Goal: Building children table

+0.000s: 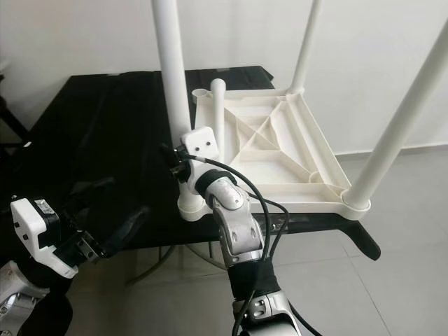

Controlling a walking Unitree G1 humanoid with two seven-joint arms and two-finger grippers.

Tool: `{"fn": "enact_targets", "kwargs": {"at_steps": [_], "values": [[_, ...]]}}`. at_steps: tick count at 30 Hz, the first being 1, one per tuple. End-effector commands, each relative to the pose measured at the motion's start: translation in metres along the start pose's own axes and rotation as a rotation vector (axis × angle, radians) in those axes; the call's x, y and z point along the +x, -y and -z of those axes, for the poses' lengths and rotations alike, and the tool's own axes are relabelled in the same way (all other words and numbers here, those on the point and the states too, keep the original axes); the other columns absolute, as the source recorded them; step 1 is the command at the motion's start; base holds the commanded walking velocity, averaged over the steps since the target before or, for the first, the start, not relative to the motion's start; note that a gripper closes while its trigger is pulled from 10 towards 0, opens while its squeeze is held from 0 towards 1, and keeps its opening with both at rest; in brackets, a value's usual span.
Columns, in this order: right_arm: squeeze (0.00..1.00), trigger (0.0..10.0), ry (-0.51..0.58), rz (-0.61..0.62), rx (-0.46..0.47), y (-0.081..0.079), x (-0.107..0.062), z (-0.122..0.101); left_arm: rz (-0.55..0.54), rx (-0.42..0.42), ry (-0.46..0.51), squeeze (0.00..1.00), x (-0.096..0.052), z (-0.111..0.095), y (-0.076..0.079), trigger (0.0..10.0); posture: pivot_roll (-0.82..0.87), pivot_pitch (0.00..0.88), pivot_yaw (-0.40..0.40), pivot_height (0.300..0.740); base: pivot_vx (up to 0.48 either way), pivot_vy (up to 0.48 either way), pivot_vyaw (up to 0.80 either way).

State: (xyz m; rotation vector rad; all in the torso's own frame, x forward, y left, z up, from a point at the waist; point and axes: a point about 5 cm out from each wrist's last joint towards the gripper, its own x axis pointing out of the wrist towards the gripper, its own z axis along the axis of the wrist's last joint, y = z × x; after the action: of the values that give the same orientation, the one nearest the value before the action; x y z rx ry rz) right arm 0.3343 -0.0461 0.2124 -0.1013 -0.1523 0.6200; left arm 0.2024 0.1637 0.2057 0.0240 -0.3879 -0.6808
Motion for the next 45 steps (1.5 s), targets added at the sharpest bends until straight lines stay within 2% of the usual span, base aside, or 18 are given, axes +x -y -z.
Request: {"fn": "enact_targets", "kwargs": {"at_steps": [1, 2, 5, 8, 11, 12, 13, 14, 19, 24, 25, 26, 33, 38, 41, 42, 44, 45], "values": [[0.29, 10.0, -0.104, -0.044, 0.044, -0.011, 0.000, 0.020, 0.003, 0.003, -0.017, 0.00, -0.003, 0.003, 0.000, 10.0, -0.01, 0.132, 0.013, 0.740, 0.000, 0.000, 0.00], [1.00, 10.0, -0.077, -0.094, 0.058, -0.011, 0.001, 0.015, 0.003, 0.002, -0.017, 0.00, -0.003, 0.003, 0.000, 10.0, -0.01, 0.131, 0.015, 0.740, 0.000, 0.000, 0.00], [1.00, 10.0, 0.010, -0.279, 0.073, -0.006, 0.001, -0.001, 0.007, 0.001, -0.018, 0.00, -0.002, 0.003, 0.001, 10.0, 0.00, 0.130, 0.015, 0.740, 0.000, 0.000, 0.00], [1.00, 10.0, 0.082, -0.492, 0.023, 0.004, 0.000, -0.017, 0.010, 0.001, -0.018, 0.00, -0.002, 0.003, 0.001, 10.0, 0.00, 0.134, 0.016, 0.740, 0.000, 0.000, 0.00], [1.00, 10.0, 0.096, -0.596, -0.044, 0.008, -0.002, -0.024, 0.010, 0.001, -0.018, 0.00, -0.002, 0.002, 0.001, 10.0, 0.00, 0.137, 0.018, 0.740, 0.000, 0.000, 0.00], [0.92, 10.0, 0.099, -0.641, -0.082, 0.009, -0.003, -0.026, 0.011, 0.001, -0.019, 0.00, -0.003, 0.002, 0.001, 10.0, 0.00, 0.137, 0.018, 0.740, 0.000, 0.000, 0.00], [0.33, 10.0, 0.093, -0.730, -0.102, 0.009, -0.006, -0.028, 0.011, 0.000, -0.020, 0.00, -0.003, 0.002, 0.002, 10.0, 0.01, 0.144, 0.019, 0.740, 0.000, 0.000, 0.00], [0.00, 10.0, 0.078, -0.828, -0.121, 0.011, -0.008, -0.030, 0.011, -0.001, -0.023, 0.00, -0.004, 0.002, 0.002, 10.0, 0.01, 0.144, 0.019, 0.740, 0.000, 0.000, 0.00], [0.00, 10.0, 0.042, -0.983, -0.147, 0.016, -0.007, -0.034, 0.011, -0.004, -0.028, 0.00, -0.006, 0.001, 0.004, 10.0, 0.03, 0.161, 0.019, 0.740, 0.000, 0.000, 0.00], [0.00, 10.0, 0.027, -1.033, -0.130, 0.018, 0.000, -0.035, 0.009, -0.006, -0.032, 0.00, -0.009, -0.001, 0.005, 10.0, 0.04, 0.169, 0.021, 0.740, 0.000, 0.000, 0.00], [0.00, 9.5, 0.019, -1.044, -0.118, 0.019, 0.003, -0.035, 0.008, -0.006, -0.035, 0.00, -0.009, -0.001, 0.006, 10.0, 0.04, 0.169, 0.021, 0.740, 0.000, 0.000, 0.00], [0.00, 0.0, 0.007, -1.050, -0.106, 0.019, 0.005, -0.033, 0.007, -0.005, -0.039, 0.00, -0.011, -0.002, 0.006, 10.0, 0.05, 0.174, 0.022, 0.740, 0.000, 0.000, 0.00], [0.00, 0.0, 0.001, -1.036, -0.090, 0.025, 0.007, -0.029, 0.002, 0.005, -0.056, 0.00, -0.015, -0.005, 0.003, 10.0, 0.09, 0.189, 0.031, 0.740, 0.000, 0.000, 0.00], [0.00, 0.0, -0.005, -0.876, -0.104, 0.039, -0.001, -0.020, -0.006, 0.009, -0.055, 0.00, -0.015, -0.006, 0.002, 10.0, 0.09, 0.189, 0.025, 0.740, 0.000, 0.000, 0.00], [0.00, 0.0, -0.046, -0.645, -0.046, 0.046, -0.009, 0.000, -0.013, 0.013, -0.060, 0.00, -0.017, -0.007, 0.001, 10.0, 0.08, 0.197, 0.019, 0.740, 0.000, 0.000, 0.00], [0.00, 0.0, -0.046, -0.645, -0.046, 0.046, -0.009, 0.000, -0.013, 0.013, -0.060, 0.00, -0.017, -0.007, 0.001, 10.0, 0.08, 0.197, 0.019, 0.740, 0.000, 0.000, 0.00], [0.00, 0.0, -0.132, -0.377, -0.005, 0.036, -0.020, 0.028, -0.016, 0.014, -0.063, 0.00, -0.019, -0.007, 0.000, 10.0, 0.07, 0.196, 0.023, 0.740, 0.000, 0.000, 0.00], [0.00, 0.0, -0.132, -0.377, -0.005, 0.036, -0.020, 0.028, -0.016, 0.014, -0.063, 0.00, -0.019, -0.007, 0.000, 10.0, 0.07, 0.196, 0.023, 0.740, 0.000, 0.000, 0.00]]}}
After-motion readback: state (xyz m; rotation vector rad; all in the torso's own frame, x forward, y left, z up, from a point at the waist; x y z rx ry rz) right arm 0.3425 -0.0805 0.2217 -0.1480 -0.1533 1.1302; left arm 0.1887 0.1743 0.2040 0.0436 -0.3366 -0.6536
